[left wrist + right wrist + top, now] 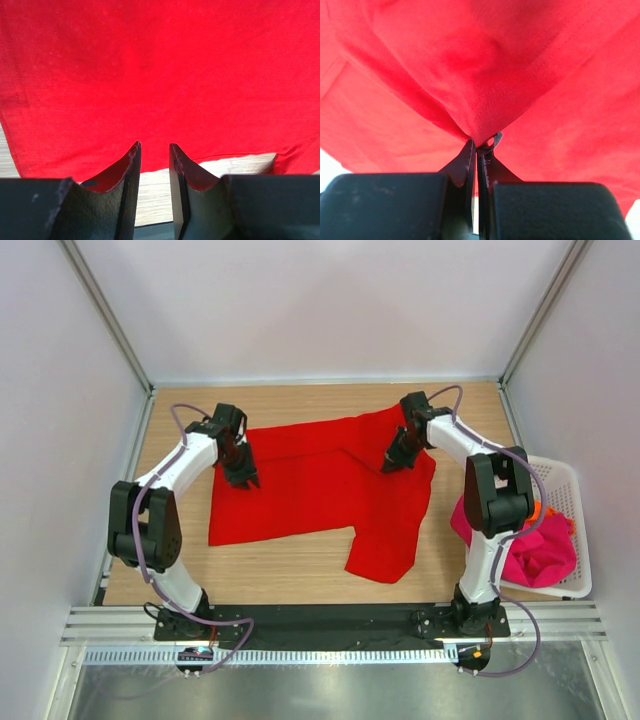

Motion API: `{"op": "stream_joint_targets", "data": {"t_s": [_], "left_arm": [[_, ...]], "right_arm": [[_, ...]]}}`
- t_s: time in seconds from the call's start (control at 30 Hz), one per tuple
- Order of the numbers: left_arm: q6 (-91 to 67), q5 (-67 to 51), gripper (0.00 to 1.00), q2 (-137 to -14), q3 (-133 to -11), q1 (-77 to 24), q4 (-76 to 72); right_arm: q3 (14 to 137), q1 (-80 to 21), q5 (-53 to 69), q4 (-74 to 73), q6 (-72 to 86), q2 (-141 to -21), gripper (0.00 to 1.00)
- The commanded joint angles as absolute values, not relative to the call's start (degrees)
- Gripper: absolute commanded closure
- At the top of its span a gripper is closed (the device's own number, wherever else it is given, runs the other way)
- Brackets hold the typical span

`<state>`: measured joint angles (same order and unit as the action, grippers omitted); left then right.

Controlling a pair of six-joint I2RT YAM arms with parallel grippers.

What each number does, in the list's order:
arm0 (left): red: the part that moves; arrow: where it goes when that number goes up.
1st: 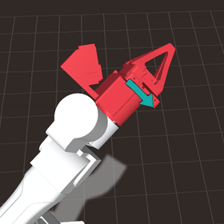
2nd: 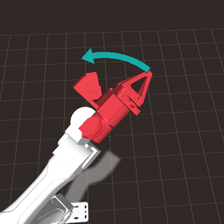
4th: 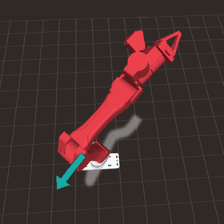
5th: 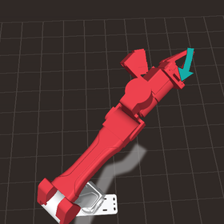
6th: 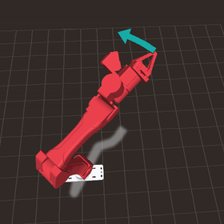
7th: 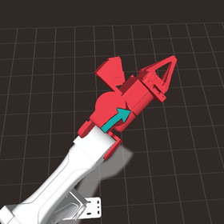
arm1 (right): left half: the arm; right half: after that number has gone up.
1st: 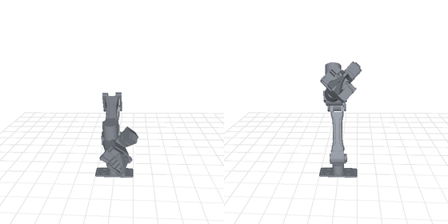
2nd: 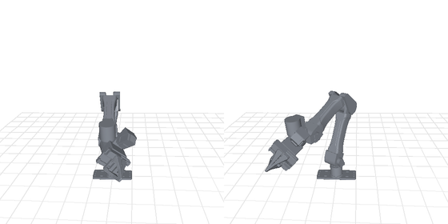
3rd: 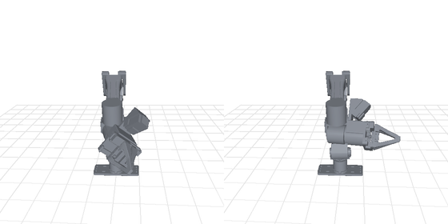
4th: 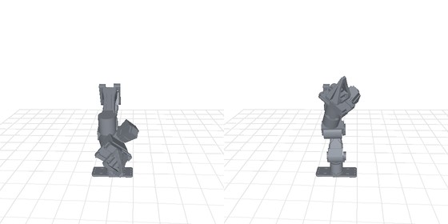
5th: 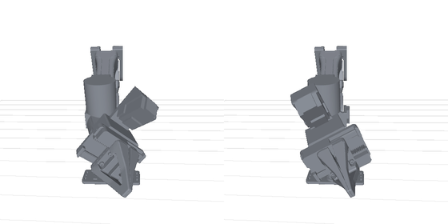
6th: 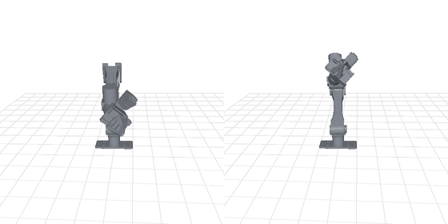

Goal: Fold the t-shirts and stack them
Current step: Fold the tshirt

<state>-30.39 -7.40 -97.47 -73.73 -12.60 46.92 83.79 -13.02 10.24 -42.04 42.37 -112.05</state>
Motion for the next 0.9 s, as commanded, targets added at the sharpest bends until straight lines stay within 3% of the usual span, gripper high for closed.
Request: {"op": "stream_joint_targets", "data": {"t_s": [0.0,0.23,0.27,0.3,0.43,0.47,0.53,0.67,0.87], "left_arm": [[-29.97,-8.61,0.7,-98.0,-75.23,-12.13,45.79],[-29.79,-8.35,0.69,-98.61,-76.11,-12.04,45.62],[-29.88,-8.35,0.69,-98.96,-76.11,-11.87,45.53],[-29.8,-8.44,0.69,-99.14,-76.37,-11.87,45.61],[-29.71,-8.53,0.68,-99.49,-77.87,-11.25,45.79],[-29.79,-8.35,0.68,-99.58,-78.22,-10.73,45.79],[-29.71,-8.35,0.67,-99.84,-79.62,-10.02,45.79],[-29.88,-9.14,0.67,-102.29,-84.18,-7.56,46.14],[-31.55,-11.33,0.69,-108.71,-90.51,-3.88,44.48]], "right_arm": [[81.13,-13.97,13.26,-39.91,44.91,-107.14,0.99],[72.51,-14.77,18.37,-33.84,50.27,-103.36,0.98],[72.42,-14.33,18.28,-33.84,50.27,-103.53,0.95],[73.2,-13.89,18.63,-34.19,50.27,-103.88,0.84],[77.59,-11.78,15.23,-35.76,46.42,-103.54,0.78],[79.17,-11.52,13.38,-37.25,44.93,-103.8,0.7],[84.71,-10.46,10.91,-38.05,39.22,-105.11,0.66],[94.98,-9.14,2.31,-35.26,30.52,-112.12,0.55],[108.44,-8.0,-1.41,-32.61,28.12,-124.17,0.41]]}}
